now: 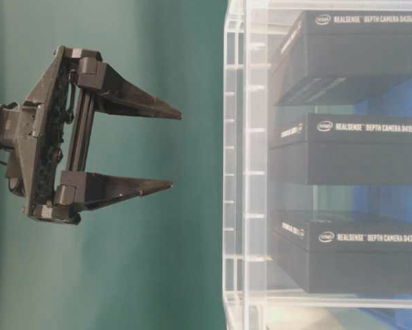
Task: Take the box out of the case with the right arm.
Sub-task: 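Lower the right gripper around the middle black box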
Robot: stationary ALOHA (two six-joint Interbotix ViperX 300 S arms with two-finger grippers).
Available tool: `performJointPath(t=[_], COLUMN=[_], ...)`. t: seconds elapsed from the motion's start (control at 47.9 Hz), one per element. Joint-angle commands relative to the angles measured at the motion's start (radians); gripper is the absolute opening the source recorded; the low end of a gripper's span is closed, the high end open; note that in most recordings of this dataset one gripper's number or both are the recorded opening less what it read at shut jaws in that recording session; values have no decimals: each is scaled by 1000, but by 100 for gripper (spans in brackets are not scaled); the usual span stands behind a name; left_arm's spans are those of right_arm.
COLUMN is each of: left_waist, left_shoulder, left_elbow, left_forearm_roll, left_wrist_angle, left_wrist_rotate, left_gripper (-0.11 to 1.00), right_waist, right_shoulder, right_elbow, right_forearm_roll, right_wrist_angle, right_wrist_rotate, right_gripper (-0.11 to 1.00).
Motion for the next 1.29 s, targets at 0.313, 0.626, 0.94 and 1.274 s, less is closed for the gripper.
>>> performJointPath(t=[0.313,0.626,0.94,1.274], left_waist=[-2,-2,-2,-2], left_shoulder=[3,2,2,3], left_elbow=[-26,-26,-26,-26], left_forearm_roll=[3,3,3,3], left_wrist_angle=[-2,-2,-2,-2], left_wrist_rotate=[2,2,2,2], left_gripper=[0,0,0,0], right_waist=[3,3,0,-12], right_shoulder=[-15,2,32,40], right_elbow=[-26,-20,23,112], right_forearm_roll=[0,0,-3,-3], right_wrist_angle=[-5,-14,-44,-160], right_wrist_rotate=[0,2,6,12], right_gripper=[89,89,89,89])
